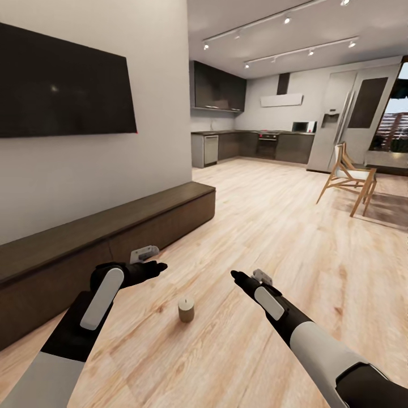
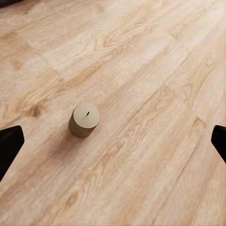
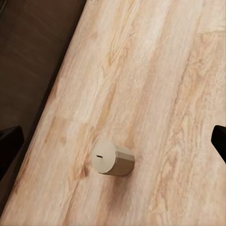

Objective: Place each of the two pumpkins and all three candles from the living room inside a cabinet in the living room (use any cabinet), then make sure every cabinet is closed, and position the cauldron so it is next to a table in the living room.

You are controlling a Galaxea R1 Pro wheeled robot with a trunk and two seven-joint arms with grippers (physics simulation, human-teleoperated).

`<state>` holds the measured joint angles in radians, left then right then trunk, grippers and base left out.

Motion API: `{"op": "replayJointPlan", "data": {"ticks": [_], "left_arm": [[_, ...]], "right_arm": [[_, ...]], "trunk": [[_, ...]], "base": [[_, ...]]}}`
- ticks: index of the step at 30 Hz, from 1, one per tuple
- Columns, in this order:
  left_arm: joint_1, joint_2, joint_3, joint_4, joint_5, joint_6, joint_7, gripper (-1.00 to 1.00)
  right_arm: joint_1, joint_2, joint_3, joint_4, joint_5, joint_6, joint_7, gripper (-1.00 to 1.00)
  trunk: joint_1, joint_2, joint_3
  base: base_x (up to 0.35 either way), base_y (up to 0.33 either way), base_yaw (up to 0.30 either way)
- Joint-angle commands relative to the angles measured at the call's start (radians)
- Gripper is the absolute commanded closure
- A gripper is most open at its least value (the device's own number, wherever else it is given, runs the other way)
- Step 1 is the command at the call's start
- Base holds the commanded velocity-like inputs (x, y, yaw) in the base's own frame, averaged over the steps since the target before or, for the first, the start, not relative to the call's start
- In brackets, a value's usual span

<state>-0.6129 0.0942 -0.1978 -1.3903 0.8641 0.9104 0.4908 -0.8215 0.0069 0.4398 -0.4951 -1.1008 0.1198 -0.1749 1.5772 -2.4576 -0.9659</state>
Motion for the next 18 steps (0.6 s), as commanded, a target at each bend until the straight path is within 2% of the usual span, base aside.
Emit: {"op": "replayJointPlan", "data": {"ticks": [1, 8, 18], "left_arm": [[-0.001, 0.001, -0.002, -0.001, 0.010, 0.001, 0.010, -1.00], [-0.001, 0.001, -0.002, -0.001, 0.010, 0.001, 0.009, -1.00], [-0.001, 0.001, -0.003, -0.001, 0.010, 0.000, 0.008, -1.00]], "right_arm": [[-0.001, -0.001, 0.005, -0.002, -0.005, 0.001, -0.008, -1.00], [-0.001, -0.001, 0.004, -0.002, -0.006, 0.001, -0.008, -1.00], [-0.001, -0.001, 0.004, -0.002, -0.007, -0.021, -0.008, -1.00]], "trunk": [[0.000, 0.000, -0.001], [0.000, 0.000, 0.001], [0.000, 0.000, 0.005]], "base": [[0.005, 0.000, -0.057], [0.080, 0.023, -0.065], [0.010, 0.003, -0.088]]}}
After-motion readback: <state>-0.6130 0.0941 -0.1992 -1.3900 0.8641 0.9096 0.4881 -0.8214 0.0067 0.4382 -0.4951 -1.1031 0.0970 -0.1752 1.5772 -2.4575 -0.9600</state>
